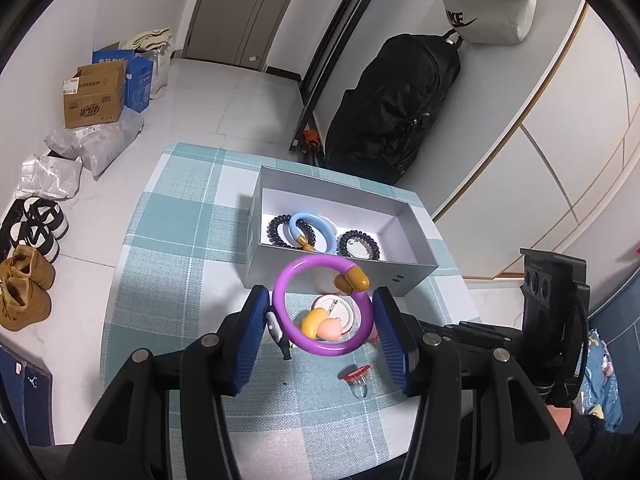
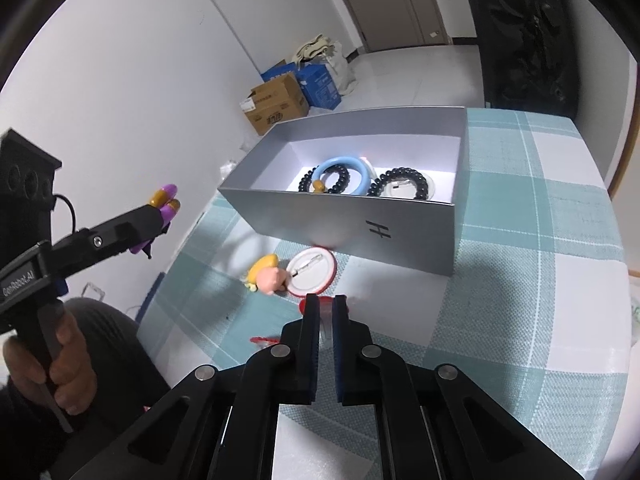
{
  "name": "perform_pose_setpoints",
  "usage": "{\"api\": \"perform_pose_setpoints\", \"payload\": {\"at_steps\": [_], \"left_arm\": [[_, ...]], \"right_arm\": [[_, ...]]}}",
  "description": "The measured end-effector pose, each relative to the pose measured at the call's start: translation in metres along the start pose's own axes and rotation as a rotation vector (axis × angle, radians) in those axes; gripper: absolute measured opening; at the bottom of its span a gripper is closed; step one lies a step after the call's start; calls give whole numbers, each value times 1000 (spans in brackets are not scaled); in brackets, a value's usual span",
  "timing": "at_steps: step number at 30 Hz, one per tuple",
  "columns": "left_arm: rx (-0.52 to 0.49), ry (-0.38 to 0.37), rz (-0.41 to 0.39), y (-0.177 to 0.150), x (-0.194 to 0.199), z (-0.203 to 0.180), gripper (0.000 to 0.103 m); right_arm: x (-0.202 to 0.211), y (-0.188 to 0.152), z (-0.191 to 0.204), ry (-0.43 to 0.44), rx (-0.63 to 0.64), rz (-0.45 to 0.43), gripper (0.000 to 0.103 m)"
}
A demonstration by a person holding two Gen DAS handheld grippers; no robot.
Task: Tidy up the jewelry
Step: 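Grasp the red-and-clear ring with the right gripper while the left gripper carries the purple ring, then lower both rings into the silver box and open both grippers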
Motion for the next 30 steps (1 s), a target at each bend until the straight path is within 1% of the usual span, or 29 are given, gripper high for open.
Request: {"api": "perform_pose_setpoints", "payload": {"at_steps": [6,9,13,18,26,30], "left_arm": [[-18,0,-4,0,2,-8,48],[-27,19,-14,3,5,-12,48],[2,19,-25,10,6,-13,48],[-10,27,-17,21,0,-18,48],[-4,24,22,43,-20,-17,48],[-20,9,32,55,-34,-17,48]], "right_arm": [[13,4,-1,24,-24,-36,5],[22,8,2,36,-23,-61,5],[32,17,5,23,-11,-88,5],[42,31,-1,29,-32,-117,5],[41,59,-7,56,-38,-135,5],[28,76,-15,78,-38,-113,5]]}}
Point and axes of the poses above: each gripper's, at about its wrist camera, not at the fingertips, and x roughly against the way its jaws point, z to its left, y to its top, the point moved 1 cm from there along -x, roughly the way its jaws point, and after that the axes turned 3 degrees about -y, right-handed, at the moved point
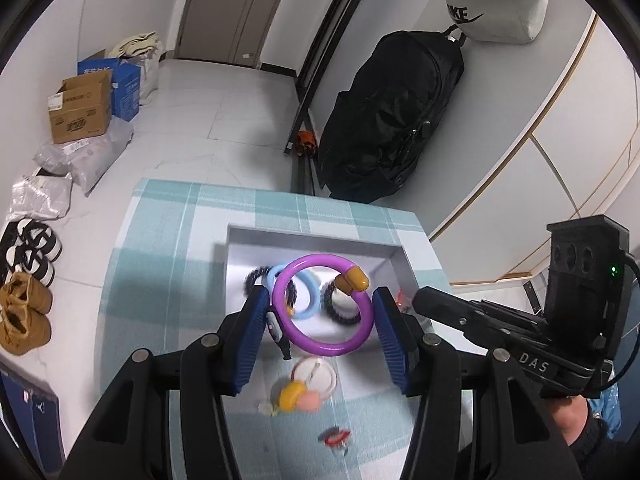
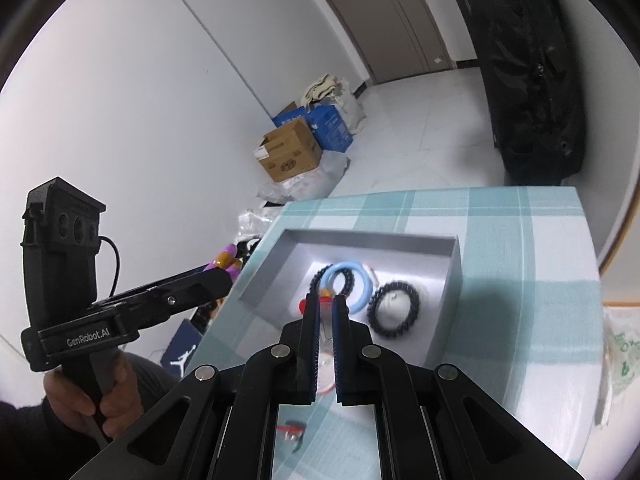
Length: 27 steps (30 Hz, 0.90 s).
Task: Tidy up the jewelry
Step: 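Lower both rings into the silver box and open both grippers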
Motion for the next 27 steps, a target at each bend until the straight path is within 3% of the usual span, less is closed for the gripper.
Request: {"api": "perform_pose_setpoints", "payload": {"at_steps": [13,27], "left_arm": [[-13,-10,105,9,-45,12,48],[-30,5,147,8,-65,12,48]], "right_arm": [[-35,23,-19,24,9,24,5],[-42,16,-33,22,-11,44,5]]}}
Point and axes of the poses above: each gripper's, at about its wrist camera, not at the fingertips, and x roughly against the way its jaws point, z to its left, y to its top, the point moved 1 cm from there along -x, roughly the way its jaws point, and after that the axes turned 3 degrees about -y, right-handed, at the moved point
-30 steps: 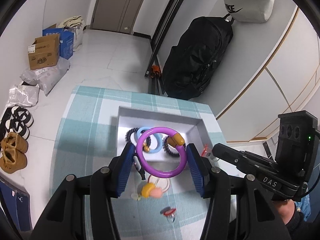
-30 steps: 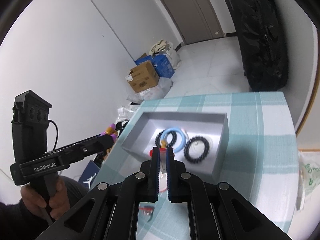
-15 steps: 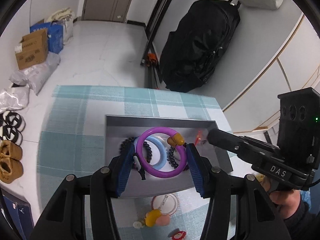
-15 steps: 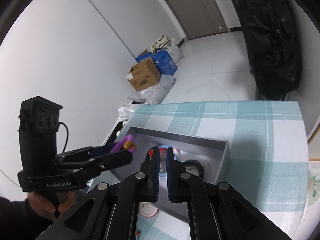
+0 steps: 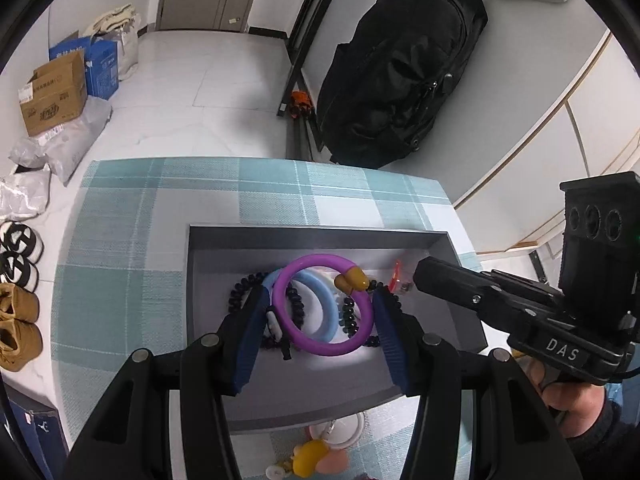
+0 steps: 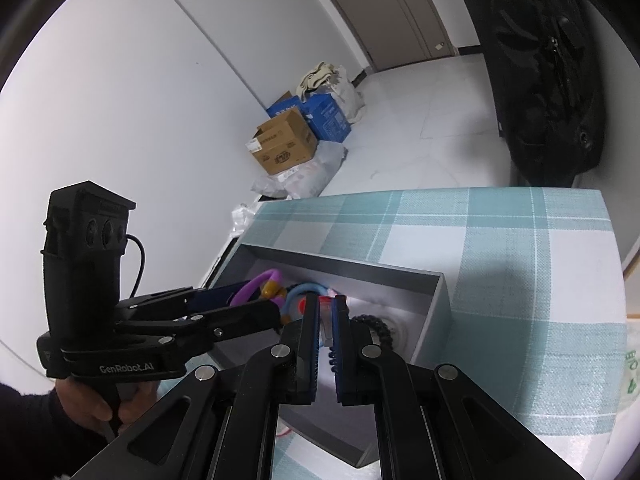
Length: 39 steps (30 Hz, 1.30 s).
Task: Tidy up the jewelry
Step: 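Lower both rings into the silver box and open both grippers, then withdraw both grippers and move the left gripper to the red-capped clear ring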
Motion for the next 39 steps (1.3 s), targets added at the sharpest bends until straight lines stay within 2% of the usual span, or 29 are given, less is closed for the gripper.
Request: {"api": "perform_pose_setpoints", "payload": {"at_steps": [9,15,16,18,20,21,24,28,31,33,37,39], "left_arm": [[-7,-30,-9,2,-3,-3,48],[1,-11,-28,4,-4,-4,50],[6,-24,-30,4,-3,-3,51],[15,-50,-31,4,-2,-2,56],[17,-69,-33,2,1,-2,58],[11,-86,-34,0,3,-3,58],[-4,-114,-47,-6,11,-6,58],[-35,-91,-90,-14,26,-16,60],[-55,-28,-102,-21,33,-21,62],[-51,5,-115,-27,37,-23,62],[-29,44,-127,-39,44,-23,62],[-25,61,-128,-44,46,-26,62]], "right_arm": [[1,1,-2,-2,-5,-4,5],[-1,4,-2,-19,-2,-19,10],[0,4,-3,-22,-7,-23,12],[0,2,-5,-22,-25,-20,34],[7,1,-6,8,-42,-41,43],[10,0,-5,9,-39,-48,50],[25,-3,-2,9,-21,-96,62],[40,-4,1,10,-21,-146,69],[50,-9,4,-3,-16,-178,77],[57,-13,8,-19,-6,-194,84],[67,-20,17,-59,5,-216,89],[72,-25,19,-74,8,-220,96]]}}
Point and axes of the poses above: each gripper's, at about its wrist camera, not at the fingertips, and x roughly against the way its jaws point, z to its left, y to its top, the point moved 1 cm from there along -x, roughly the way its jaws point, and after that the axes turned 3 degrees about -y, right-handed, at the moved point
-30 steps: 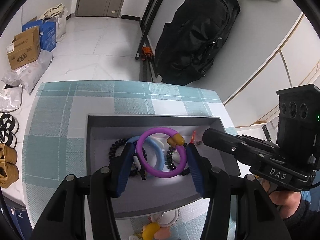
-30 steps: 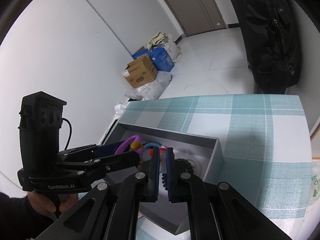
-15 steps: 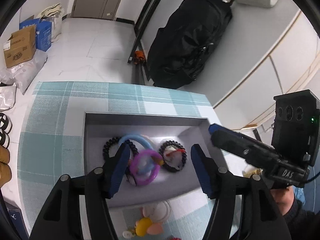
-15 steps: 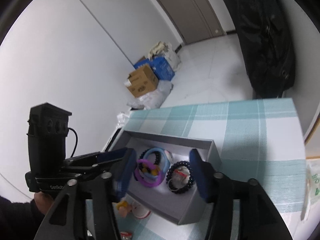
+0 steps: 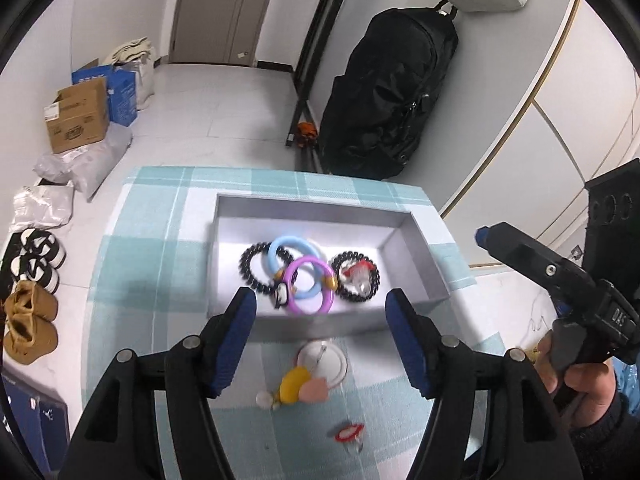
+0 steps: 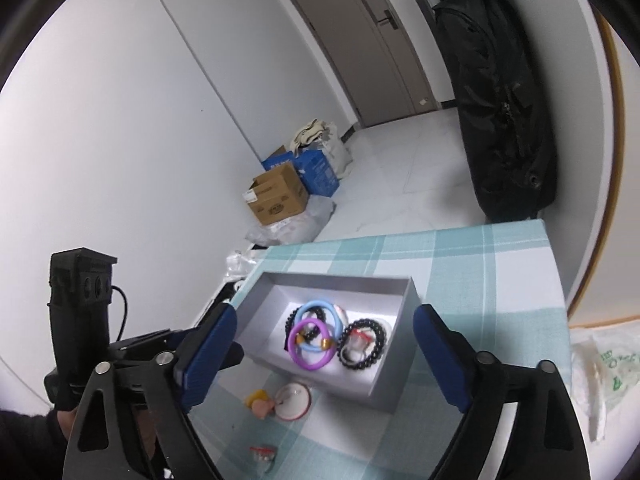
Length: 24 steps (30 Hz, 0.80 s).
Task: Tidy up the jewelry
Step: 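Withdraw both grippers and move the left gripper to the red-capped clear ring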
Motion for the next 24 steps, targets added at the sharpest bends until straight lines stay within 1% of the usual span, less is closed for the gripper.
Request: {"api": "perform_pose_setpoints", "payload": {"at_steps": [2,7,10,13,17,19,21,24], "left_arm": [[7,22,-1,-6,5,-2,63],[5,63,3,-27,14,-8,65],[-6,73,12,-37,17,-12,68],[-17,83,1,-44,21,-16,68],[-28,75,-2,-54,25,-18,70],[-29,68,17,-60,23,-19,72],[-37,70,37,-65,20,-20,72],[-23,72,71,-73,12,-18,72]], "right_arm": [[6,-4,2,-21,9,-6,99],[19,-19,3,-42,-7,-7,102],[24,-27,5,-57,-19,-2,102],[28,-34,7,-77,-18,2,103],[33,-45,8,-99,-24,13,103],[33,-48,7,-109,-28,19,103],[33,-52,6,-127,-27,31,103],[30,-58,4,-131,-35,55,103]]}}
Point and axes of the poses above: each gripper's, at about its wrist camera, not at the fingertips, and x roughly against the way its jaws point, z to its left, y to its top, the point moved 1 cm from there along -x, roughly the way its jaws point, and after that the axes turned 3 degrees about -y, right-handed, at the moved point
